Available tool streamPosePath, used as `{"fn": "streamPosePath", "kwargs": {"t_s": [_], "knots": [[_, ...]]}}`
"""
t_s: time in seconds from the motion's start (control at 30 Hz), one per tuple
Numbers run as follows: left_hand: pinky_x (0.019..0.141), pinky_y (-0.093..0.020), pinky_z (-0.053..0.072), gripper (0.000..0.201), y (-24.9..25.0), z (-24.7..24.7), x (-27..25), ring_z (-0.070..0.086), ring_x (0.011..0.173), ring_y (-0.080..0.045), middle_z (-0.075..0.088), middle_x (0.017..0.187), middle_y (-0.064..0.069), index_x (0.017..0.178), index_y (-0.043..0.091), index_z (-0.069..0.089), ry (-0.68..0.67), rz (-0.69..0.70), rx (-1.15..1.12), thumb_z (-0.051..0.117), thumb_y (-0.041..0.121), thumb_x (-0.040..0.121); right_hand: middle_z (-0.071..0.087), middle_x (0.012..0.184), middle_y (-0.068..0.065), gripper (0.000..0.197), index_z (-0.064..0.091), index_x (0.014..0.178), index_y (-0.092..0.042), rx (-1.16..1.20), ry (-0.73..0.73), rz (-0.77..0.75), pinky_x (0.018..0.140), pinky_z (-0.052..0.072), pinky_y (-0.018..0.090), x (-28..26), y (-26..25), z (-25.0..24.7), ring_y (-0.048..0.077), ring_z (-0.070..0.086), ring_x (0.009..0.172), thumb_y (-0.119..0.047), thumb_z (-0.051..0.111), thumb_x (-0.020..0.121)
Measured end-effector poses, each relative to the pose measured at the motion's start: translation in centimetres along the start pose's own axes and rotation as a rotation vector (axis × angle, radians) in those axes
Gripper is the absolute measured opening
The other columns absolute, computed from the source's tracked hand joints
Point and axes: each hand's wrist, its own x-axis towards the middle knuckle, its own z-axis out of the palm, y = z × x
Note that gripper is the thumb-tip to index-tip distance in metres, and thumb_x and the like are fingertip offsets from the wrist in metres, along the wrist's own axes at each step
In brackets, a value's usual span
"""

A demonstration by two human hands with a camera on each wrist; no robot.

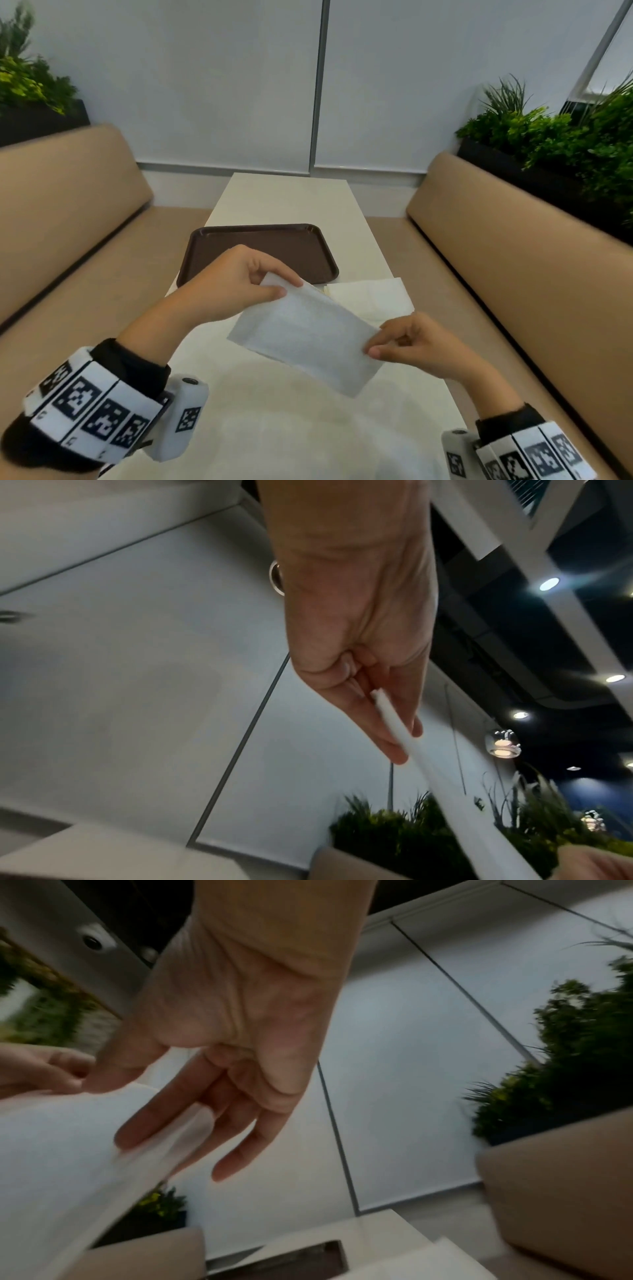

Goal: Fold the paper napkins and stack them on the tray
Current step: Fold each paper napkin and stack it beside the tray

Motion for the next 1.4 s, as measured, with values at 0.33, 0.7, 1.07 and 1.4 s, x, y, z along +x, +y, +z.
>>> {"fn": "streamPosePath", "kwargs": {"t_s": [0.33, 0.7, 1.07, 1.4], "knots": [[0.083, -0.025, 0.053, 0.044, -9.7, 9.4, 12.8, 0.055, 0.115, -0.023, 0.053, 0.132, -0.009, 0.122, 0.014, 0.059, 0.048, -0.358, -0.402, 0.067, -0.003, 0.082, 0.066, 0.096, 0.019, 0.024, 0.064, 0.102, -0.012, 0.288, 0.452, 0.348, 0.055, 0.049, 0.017, 7.5, 10.2, -5.8, 0.015, 0.061, 0.067, 0.005, 0.063, 0.085], [0.109, -0.034, 0.035, 0.07, -15.5, 15.2, 22.7, 0.039, 0.132, -0.029, 0.04, 0.144, -0.014, 0.141, 0.005, 0.039, 0.007, -0.464, -0.05, 0.063, -0.011, 0.078, 0.039, 0.14, 0.015, 0.057, 0.045, 0.137, -0.007, -0.223, 0.309, 0.548, 0.1, 0.043, 0.034, 15.5, 19.2, -6.4, 0.03, 0.045, 0.125, 0.008, 0.053, 0.083], [0.107, -0.036, 0.029, 0.056, -16.2, 16.7, 22.8, 0.016, 0.132, -0.029, 0.011, 0.149, -0.007, 0.147, 0.025, 0.028, -0.099, -0.458, 0.414, 0.048, 0.02, 0.095, 0.017, 0.149, 0.009, 0.056, 0.035, 0.139, -0.021, -0.746, 0.285, 0.704, 0.103, 0.026, 0.041, 15.2, 16.8, -3.3, 0.029, 0.023, 0.131, -0.009, 0.048, 0.086], [0.094, -0.03, 0.037, 0.018, -12.9, 9.4, 10.4, 0.038, 0.117, -0.016, 0.033, 0.124, 0.003, 0.107, 0.031, 0.063, 0.204, -0.391, -0.111, 0.059, 0.021, 0.092, 0.049, 0.112, 0.001, 0.089, 0.037, 0.124, -0.013, -0.555, -0.24, 0.653, 0.082, 0.046, 0.033, 5.6, 11.3, 5.1, 0.021, 0.05, 0.096, -0.052, 0.084, 0.06]]}}
